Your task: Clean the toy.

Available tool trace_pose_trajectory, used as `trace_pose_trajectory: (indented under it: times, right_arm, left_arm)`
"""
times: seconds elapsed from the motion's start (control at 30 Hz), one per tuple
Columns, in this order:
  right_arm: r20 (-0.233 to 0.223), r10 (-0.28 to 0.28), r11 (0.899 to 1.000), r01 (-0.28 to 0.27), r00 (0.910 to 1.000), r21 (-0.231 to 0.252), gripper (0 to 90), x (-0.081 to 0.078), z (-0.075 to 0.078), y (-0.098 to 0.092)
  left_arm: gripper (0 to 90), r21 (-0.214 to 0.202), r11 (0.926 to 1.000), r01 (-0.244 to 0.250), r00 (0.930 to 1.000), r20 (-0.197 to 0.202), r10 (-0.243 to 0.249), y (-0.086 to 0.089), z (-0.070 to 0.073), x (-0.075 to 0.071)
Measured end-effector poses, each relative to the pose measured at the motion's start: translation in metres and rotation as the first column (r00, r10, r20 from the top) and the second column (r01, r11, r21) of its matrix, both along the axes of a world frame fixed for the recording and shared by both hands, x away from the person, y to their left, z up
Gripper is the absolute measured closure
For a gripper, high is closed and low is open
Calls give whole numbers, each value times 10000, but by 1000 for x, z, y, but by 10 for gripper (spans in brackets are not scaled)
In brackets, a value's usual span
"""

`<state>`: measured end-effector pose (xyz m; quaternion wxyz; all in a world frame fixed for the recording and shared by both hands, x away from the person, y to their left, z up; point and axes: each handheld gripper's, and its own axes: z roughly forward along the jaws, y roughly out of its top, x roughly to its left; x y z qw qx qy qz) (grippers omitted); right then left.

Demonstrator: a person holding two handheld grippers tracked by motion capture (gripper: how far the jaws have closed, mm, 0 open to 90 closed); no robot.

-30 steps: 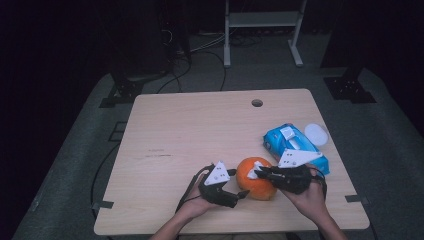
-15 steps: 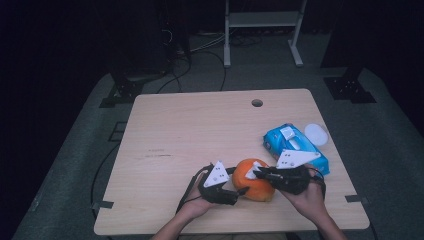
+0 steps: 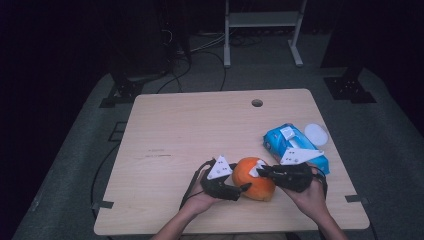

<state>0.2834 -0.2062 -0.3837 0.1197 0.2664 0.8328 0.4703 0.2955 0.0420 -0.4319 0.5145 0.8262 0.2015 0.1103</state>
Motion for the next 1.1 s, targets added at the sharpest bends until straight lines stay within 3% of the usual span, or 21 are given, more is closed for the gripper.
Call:
trace_pose_trajectory:
  times: [0.1, 0.13, 0.23, 0.27, 0.3, 0.47, 0.53, 0.57, 0.63, 0.73, 0.83, 0.87, 0.9, 0.93, 1.0, 1.1]
  right_arm:
    - [78, 248, 9997, -248, 9997, 5, 836, -5, 2, 4]
    - [216, 743, 9972, -740, 9970, -107, 836, -12, 4, 14]
    - [462, 971, 9946, -953, 9942, -400, 836, -16, 5, 24]
    - [742, 881, 9942, -832, 9933, -678, 837, -16, 8, 28]
    - [737, 804, 9955, -762, 9940, -570, 836, -13, 9, 25]
    - [416, -201, 9994, 212, 9989, -274, 833, -1, 5, -1]
    - [290, -267, 9995, 272, 9992, -175, 833, 1, 2, -5]
    - [221, -256, 9995, 260, 9994, -160, 834, 1, -1, -6]
    - [245, -218, 9995, 224, 9995, -236, 834, 0, -2, -3]
    - [217, -39, 9996, 45, 9998, -275, 835, 0, -2, 1]
    - [279, 124, 9992, -114, 9995, -373, 836, -6, 0, 9]
    - [470, 401, 9981, -379, 9981, -480, 835, -12, 3, 18]
    - [470, 401, 9981, -379, 9981, -480, 835, -12, 3, 18]
    - [582, 750, 9965, -727, 9955, -403, 835, -16, 5, 27]
    - [753, 772, 9957, -730, 9942, -570, 836, -17, 6, 31]
    - [748, 637, 9972, -606, 9952, -431, 837, -15, 8, 28]
  left_arm:
    - [258, 16, 10000, 53, 10000, -17, -53, -1, 0, -1]
    - [258, 163, 9996, 239, 9996, 158, -242, -2, 0, -2]
    - [259, 251, 9993, 285, 9991, 321, -293, -3, -1, -5]
    - [259, 223, 9994, 273, 9992, 278, -279, -1, -2, -5]
    - [259, 223, 9994, 273, 9992, 278, -279, -1, -2, -5]
    - [245, 215, 9988, 446, 9987, 256, -452, 1, -5, -3]
    - [225, 298, 9983, 506, 9986, 164, -511, 0, -5, -2]
    - [169, 314, 9981, 526, 9986, 72, -528, 0, -3, -2]
    - [128, -78, 9988, 492, 9984, -271, -494, -1, 0, -3]
    - [147, -15, 9991, 433, 9985, -329, -433, -2, 1, -3]
    - [207, 99, 9994, 344, 9993, -135, -343, -3, 0, -5]
    - [212, 282, 9984, 491, 9986, 194, -497, -4, 0, -8]
    - [214, 282, 9984, 491, 9986, 194, -497, -4, 0, -8]
    - [215, 528, 9963, 678, 9958, 583, -708, -6, 1, -12]
    - [217, 621, 9950, 780, 9934, 791, -828, -6, 0, -13]
    - [226, 588, 9948, 827, 9933, 763, -871, -4, 0, -12]
